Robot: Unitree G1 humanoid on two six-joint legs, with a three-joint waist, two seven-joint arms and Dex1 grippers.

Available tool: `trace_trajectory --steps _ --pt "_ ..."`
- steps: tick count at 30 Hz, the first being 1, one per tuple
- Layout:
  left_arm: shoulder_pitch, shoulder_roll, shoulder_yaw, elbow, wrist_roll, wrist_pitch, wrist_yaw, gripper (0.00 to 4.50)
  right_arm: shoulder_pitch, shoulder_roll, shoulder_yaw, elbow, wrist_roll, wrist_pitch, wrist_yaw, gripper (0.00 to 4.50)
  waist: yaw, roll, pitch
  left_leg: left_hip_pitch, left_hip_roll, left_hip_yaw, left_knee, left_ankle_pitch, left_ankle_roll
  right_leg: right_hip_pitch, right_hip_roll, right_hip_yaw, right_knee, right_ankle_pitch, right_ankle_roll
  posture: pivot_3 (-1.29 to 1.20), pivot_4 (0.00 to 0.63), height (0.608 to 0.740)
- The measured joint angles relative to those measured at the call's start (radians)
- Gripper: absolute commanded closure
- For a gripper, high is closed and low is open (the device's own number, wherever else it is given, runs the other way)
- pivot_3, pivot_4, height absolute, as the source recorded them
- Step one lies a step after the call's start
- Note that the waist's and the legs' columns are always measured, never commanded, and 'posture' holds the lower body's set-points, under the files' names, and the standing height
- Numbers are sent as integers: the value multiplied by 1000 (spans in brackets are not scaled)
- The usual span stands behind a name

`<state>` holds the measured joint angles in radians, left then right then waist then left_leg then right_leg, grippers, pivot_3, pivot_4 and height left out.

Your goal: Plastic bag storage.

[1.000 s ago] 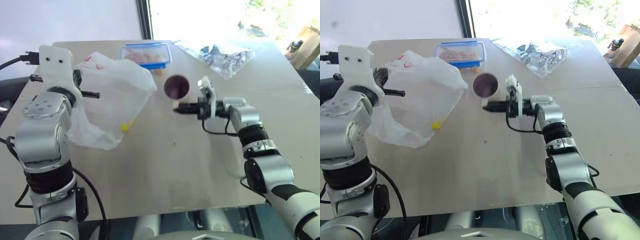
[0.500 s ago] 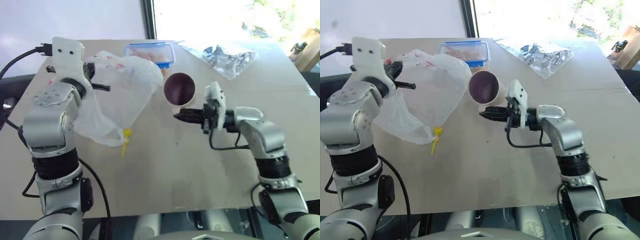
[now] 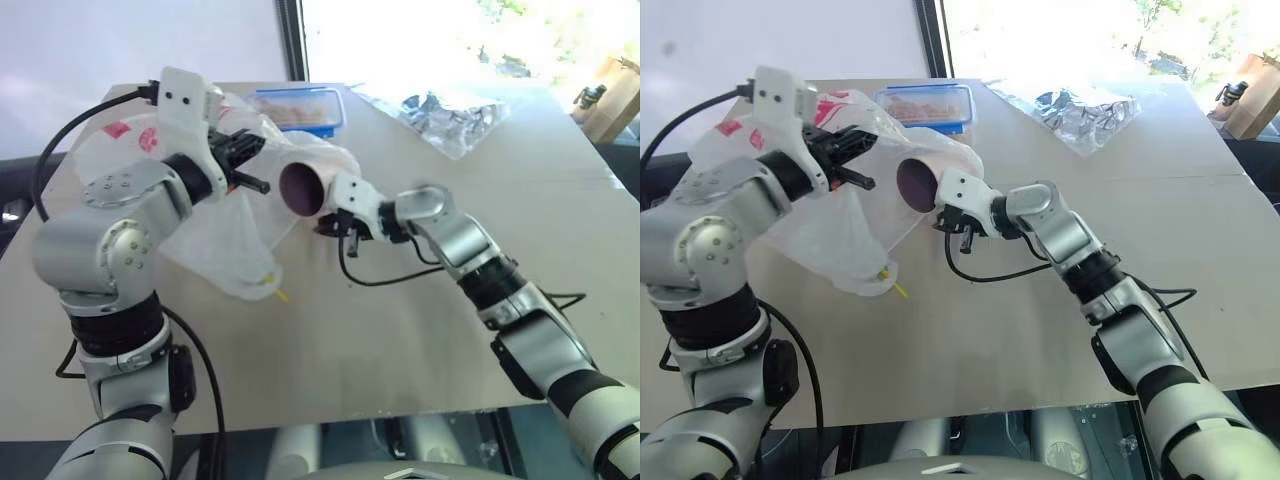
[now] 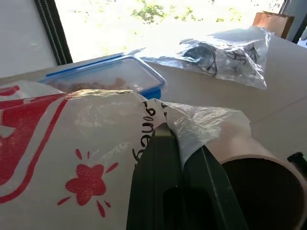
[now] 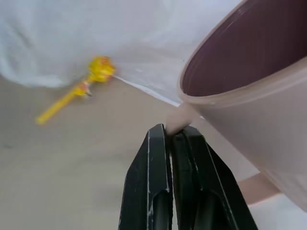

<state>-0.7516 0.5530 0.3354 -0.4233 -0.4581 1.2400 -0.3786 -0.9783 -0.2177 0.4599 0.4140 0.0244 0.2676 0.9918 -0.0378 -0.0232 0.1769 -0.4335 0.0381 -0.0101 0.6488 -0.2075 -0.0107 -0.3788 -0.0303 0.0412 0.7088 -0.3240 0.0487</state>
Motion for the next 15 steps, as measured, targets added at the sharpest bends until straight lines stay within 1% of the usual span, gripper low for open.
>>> trace_trajectory --steps 3,5,7,10,12,13,15 --pt "-25 -2 51 -2 -27 35 19 4500 -5 -1 30 14 -25 -46 61 4447 -1 0 0 -1 0 1 0 0 0 0 -1 0 -2 0 0 0 150 740" --pt "-25 -9 60 -23 -48 55 26 4500 -5 -5 62 2 -50 -70 97 4447 -2 0 0 -1 0 0 0 0 0 0 -1 0 -2 0 0 0 150 740" --pt "-20 -32 64 -53 -79 87 34 4500 -7 20 89 -1 -79 -81 108 4447 -2 0 0 0 0 0 0 0 0 0 -1 0 -1 0 0 0 150 740" --pt "21 -50 57 -101 -125 134 33 4500 -64 105 103 78 -117 -86 76 4447 -10 0 0 1 0 1 -1 0 0 -1 0 1 2 0 0 0 150 740" --pt "38 -69 55 -122 -154 161 34 4500 -137 165 103 167 -145 -104 30 4447 -9 0 0 1 1 -1 -1 1 -2 -1 1 0 3 0 0 0 150 740" --pt "40 -76 59 -131 -166 176 37 4500 -188 209 97 245 -154 -121 -1 4447 -8 0 0 2 1 -1 -1 1 -3 -1 1 0 4 0 0 0 150 740" --pt "39 -86 81 -147 -175 184 46 4500 -245 263 73 352 -162 -154 -52 3796 -6 0 0 2 1 -1 -1 1 -3 -1 1 -1 3 0 0 0 150 740"
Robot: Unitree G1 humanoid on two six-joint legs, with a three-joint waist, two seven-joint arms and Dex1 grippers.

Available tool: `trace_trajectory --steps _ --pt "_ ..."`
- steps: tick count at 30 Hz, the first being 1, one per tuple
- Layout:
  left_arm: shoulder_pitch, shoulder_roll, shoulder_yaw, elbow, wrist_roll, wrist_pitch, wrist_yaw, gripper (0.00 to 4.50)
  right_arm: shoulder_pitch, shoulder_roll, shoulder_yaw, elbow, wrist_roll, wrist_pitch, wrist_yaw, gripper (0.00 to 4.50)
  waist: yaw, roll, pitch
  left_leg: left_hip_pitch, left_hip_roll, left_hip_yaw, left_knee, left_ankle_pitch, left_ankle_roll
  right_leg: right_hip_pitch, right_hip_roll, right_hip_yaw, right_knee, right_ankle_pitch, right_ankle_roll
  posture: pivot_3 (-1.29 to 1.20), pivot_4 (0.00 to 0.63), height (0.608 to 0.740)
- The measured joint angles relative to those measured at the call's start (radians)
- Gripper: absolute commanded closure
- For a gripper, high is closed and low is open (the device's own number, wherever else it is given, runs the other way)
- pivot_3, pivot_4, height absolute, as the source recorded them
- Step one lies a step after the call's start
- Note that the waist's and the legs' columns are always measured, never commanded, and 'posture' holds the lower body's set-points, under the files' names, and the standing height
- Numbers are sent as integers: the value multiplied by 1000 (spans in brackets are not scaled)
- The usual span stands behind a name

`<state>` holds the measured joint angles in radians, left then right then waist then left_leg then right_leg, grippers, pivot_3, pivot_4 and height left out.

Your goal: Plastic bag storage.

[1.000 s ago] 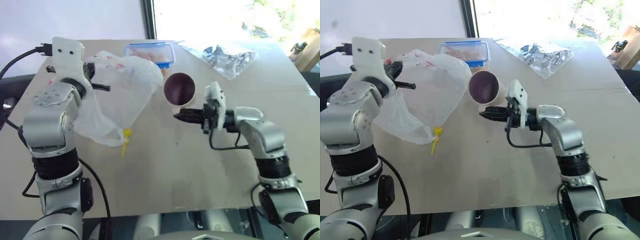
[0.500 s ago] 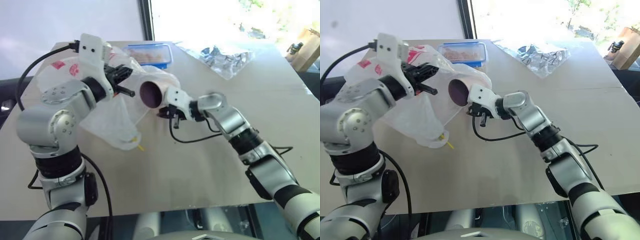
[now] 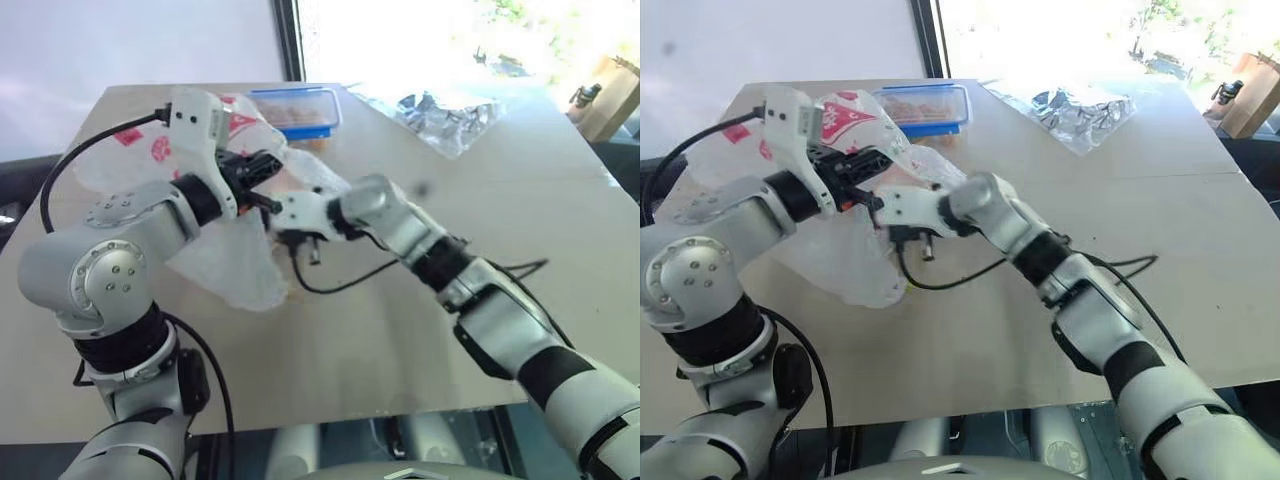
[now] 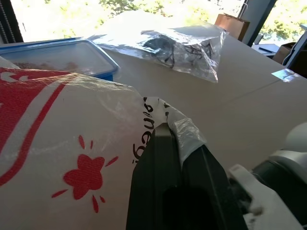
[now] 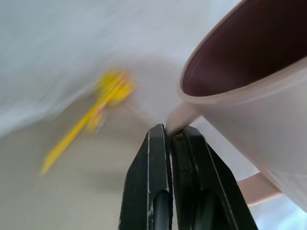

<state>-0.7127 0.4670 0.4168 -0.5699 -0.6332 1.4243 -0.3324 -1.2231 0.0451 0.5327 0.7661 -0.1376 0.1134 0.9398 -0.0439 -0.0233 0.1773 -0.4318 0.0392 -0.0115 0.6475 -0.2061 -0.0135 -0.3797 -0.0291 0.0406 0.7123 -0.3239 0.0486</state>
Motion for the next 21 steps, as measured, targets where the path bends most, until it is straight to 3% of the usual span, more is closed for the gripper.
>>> trace_trajectory --steps 6,14,21 --pt "-2 -32 60 12 -1 11 37 4500 -52 29 -42 154 -22 -146 -99 1081 11 -1 1 -2 -2 0 0 0 0 1 -5 0 -2 0 0 0 150 740" --pt "-28 -75 146 206 45 -37 144 4500 225 -220 -146 -467 125 54 97 1081 11 -2 0 -2 -1 -2 -1 0 0 1 -4 -3 -2 0 0 0 150 740" --pt "-71 -32 157 366 61 -137 147 4500 371 -352 -182 -853 227 298 124 1081 6 -2 0 -1 -1 -1 -3 0 0 0 -3 -2 -3 0 0 0 150 740"
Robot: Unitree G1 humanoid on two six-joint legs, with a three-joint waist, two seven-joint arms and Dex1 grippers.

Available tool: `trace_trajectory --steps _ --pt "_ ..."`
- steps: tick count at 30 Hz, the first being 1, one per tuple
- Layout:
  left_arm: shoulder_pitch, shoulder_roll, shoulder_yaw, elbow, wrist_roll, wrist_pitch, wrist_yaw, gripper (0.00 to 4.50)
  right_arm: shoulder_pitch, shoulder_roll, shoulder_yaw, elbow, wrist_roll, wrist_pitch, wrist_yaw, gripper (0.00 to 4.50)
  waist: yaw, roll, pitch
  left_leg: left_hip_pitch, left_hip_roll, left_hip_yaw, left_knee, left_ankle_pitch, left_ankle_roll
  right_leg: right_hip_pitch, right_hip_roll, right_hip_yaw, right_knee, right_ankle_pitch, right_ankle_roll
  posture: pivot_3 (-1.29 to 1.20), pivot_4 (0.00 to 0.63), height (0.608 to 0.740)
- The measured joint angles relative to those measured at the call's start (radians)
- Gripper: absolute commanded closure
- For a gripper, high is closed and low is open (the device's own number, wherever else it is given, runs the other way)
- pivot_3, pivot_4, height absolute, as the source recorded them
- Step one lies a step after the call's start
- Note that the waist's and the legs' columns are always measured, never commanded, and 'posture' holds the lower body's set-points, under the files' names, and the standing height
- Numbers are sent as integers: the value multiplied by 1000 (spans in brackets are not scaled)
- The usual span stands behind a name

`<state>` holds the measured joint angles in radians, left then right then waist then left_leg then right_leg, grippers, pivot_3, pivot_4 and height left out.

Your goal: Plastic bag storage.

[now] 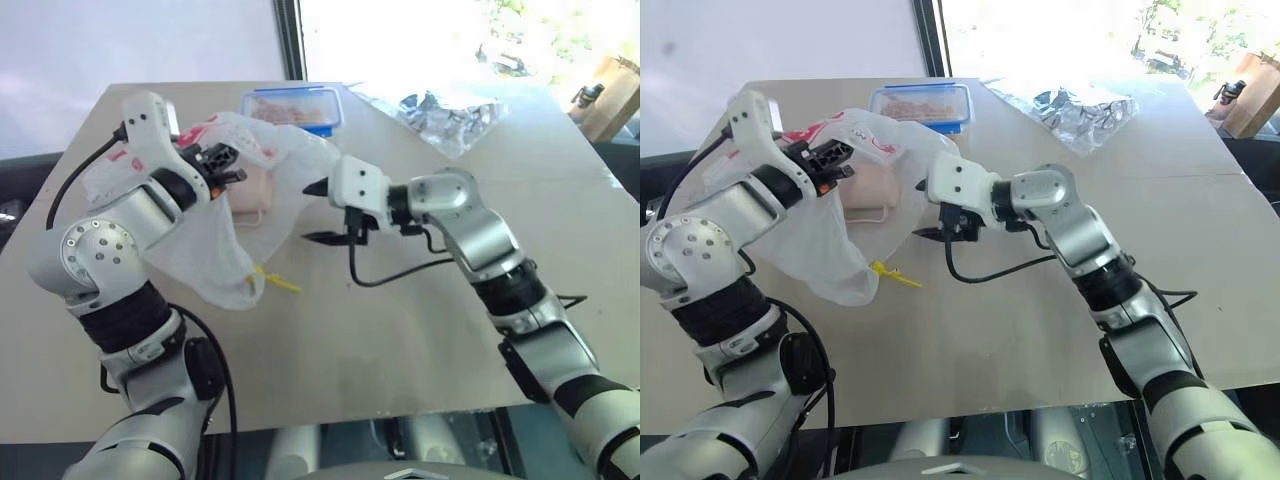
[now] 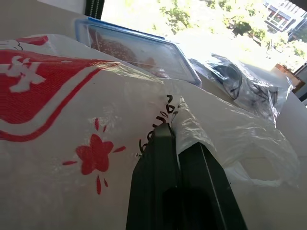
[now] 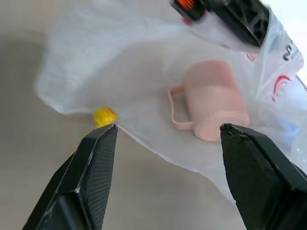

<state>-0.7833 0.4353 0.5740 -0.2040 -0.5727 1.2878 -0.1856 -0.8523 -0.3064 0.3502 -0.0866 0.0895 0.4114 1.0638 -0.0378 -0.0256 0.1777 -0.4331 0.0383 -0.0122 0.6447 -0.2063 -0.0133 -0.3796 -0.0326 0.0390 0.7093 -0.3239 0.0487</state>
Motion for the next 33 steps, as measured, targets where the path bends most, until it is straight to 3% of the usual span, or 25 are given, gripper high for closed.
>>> trace_trajectory --steps 4,10,14,19,22,26,28,33 --pt "-8 71 3 98 1 -62 -35 4500 81 -43 -1 -74 20 100 -18 1081 -2 0 0 0 -1 1 0 0 0 0 -1 1 0 0 0 0 150 740" --pt "10 258 -102 173 -16 -146 -244 4500 145 142 113 89 0 122 -131 1081 -6 0 0 1 0 2 -3 1 -1 -2 3 2 0 0 0 0 150 740" --pt "133 385 -172 169 -16 -221 -414 4500 161 180 173 236 -48 55 -164 1081 -4 -1 0 0 0 3 -3 1 -1 -1 0 2 -3 0 0 0 150 740" --pt "176 467 -196 180 21 -302 -482 4500 165 262 198 329 -117 6 -264 1081 -3 -2 0 1 0 1 -4 0 0 -1 3 1 -2 0 0 0 150 740" --pt "178 486 -197 180 35 -319 -487 4500 181 293 200 349 -130 -21 -308 1719 -5 -2 0 2 1 2 -4 0 0 -1 3 2 -1 0 0 0 150 740" --pt "186 488 -216 178 40 -331 -490 4500 203 313 202 354 -140 -34 -333 3755 -5 -2 0 3 1 1 -4 -1 3 -1 4 1 1 0 0 0 150 740" --pt "185 485 -221 178 40 -336 -486 4500 208 310 202 348 -142 -42 -331 4470 -4 -2 0 3 1 1 -3 -1 3 -1 4 1 1 0 0 0 150 740" --pt "172 426 -221 150 14 -328 -460 4500 237 256 178 291 -117 -29 -301 4470 6 -3 0 0 0 -1 -1 -1 3 0 1 0 0 0 0 0 150 740"
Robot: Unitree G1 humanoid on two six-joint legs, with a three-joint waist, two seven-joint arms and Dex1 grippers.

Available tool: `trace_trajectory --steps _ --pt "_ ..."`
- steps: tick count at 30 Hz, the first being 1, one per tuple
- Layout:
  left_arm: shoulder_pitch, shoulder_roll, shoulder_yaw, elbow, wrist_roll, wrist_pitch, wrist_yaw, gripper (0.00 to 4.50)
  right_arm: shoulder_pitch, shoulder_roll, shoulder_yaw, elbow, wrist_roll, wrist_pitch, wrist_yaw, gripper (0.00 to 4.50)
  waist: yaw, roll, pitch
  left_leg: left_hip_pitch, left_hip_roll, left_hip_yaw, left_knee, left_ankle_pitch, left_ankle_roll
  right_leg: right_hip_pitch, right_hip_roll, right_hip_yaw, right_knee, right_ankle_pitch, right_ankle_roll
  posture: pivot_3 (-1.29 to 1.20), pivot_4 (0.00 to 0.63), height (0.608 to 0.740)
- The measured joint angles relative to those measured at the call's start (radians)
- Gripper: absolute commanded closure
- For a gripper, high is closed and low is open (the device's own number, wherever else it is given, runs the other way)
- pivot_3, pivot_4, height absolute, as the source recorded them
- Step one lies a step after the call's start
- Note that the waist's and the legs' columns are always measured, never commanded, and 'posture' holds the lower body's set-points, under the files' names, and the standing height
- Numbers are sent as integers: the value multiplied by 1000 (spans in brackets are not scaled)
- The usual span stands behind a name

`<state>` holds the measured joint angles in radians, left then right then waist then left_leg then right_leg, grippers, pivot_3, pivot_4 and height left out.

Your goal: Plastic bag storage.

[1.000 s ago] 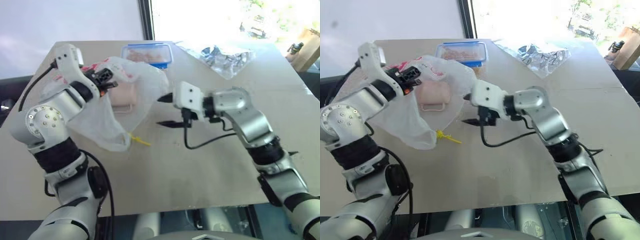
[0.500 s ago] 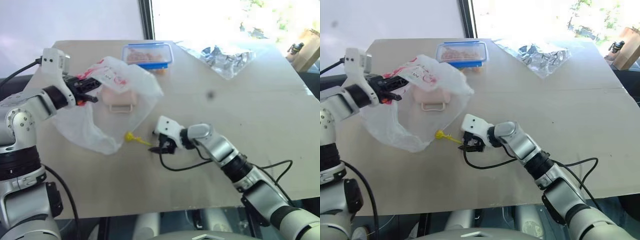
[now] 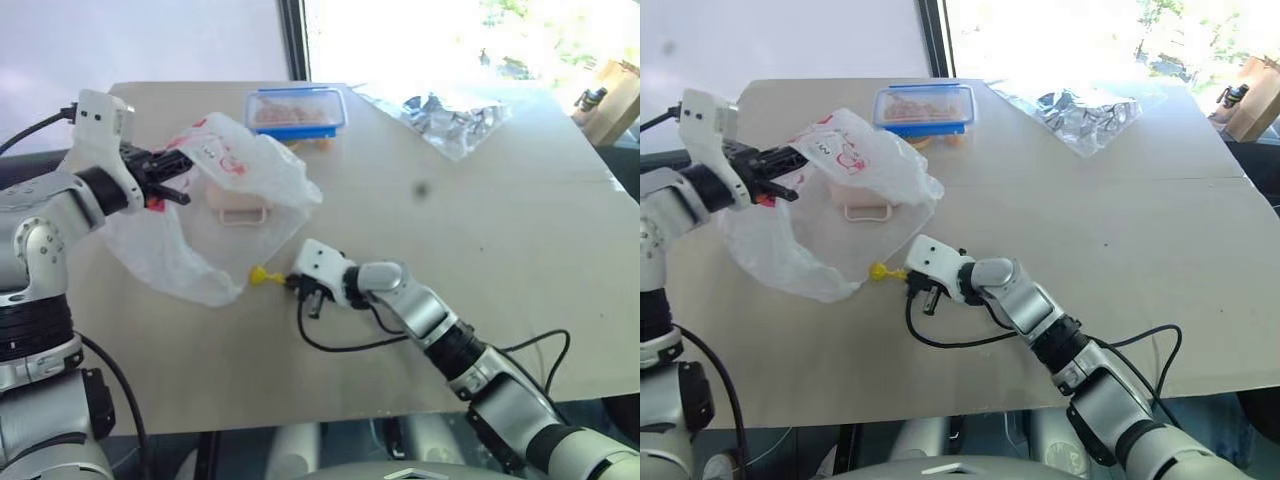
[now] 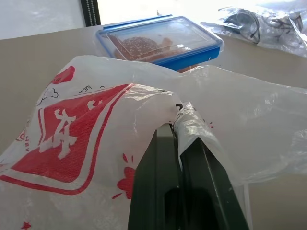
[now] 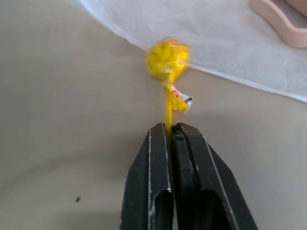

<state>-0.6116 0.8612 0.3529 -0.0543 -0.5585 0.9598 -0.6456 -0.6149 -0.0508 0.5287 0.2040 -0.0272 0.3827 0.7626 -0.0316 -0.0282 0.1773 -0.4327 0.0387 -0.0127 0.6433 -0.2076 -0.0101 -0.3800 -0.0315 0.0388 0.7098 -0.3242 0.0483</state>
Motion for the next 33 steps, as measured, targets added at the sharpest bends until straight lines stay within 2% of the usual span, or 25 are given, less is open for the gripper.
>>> trace_trajectory --steps 7,10,14,20,21,22,26,28,33 --pt "-46 -23 15 -61 -110 69 -8 4500 67 -208 -100 -258 100 161 110 4470 -4 0 0 0 0 0 0 0 0 0 1 0 0 0 0 0 150 740" --pt "-57 -23 27 -62 -142 81 -7 4500 57 -222 -127 -351 134 245 115 4470 -16 0 0 2 1 1 -1 0 0 0 4 2 1 0 0 0 150 740" --pt "-57 -25 32 -63 -156 84 6 4500 -54 -123 -114 -286 137 282 71 4470 -19 0 0 2 2 1 -1 0 0 -1 6 2 1 0 0 0 150 740" --pt "-43 -25 49 -77 -184 86 24 4500 -379 160 -103 191 65 85 -55 4470 -19 0 0 1 1 2 -2 2 -3 -1 4 2 -1 0 0 0 150 740" --pt "-41 -30 47 -82 -188 86 30 4500 -417 192 -97 256 54 39 -67 3813 -18 0 0 1 1 1 -3 2 -4 -1 4 2 -2 0 0 0 150 740" --pt "-37 -36 48 -90 -192 86 36 4500 -446 195 -90 311 48 -8 -71 3539 -9 0 0 0 1 1 -3 2 -4 -1 2 1 -3 0 0 0 150 740" --pt "-19 -43 67 -93 -194 96 67 4500 -436 174 -95 350 5 -80 -82 1641 -1 -2 0 -2 -1 1 -4 2 -4 -1 -2 1 -7 0 0 0 150 740" --pt "-12 -49 69 -93 -196 97 74 4500 -384 137 -94 275 4 -75 -59 1641 -1 -2 0 -2 -1 1 -4 2 -4 0 -2 0 -8 0 0 0 150 740" --pt "-4 -76 67 -93 -192 91 94 4500 -216 -64 -146 -90 55 87 17 1641 0 -1 0 -3 0 0 -5 2 -4 0 -2 -1 -8 0 0 0 150 740"
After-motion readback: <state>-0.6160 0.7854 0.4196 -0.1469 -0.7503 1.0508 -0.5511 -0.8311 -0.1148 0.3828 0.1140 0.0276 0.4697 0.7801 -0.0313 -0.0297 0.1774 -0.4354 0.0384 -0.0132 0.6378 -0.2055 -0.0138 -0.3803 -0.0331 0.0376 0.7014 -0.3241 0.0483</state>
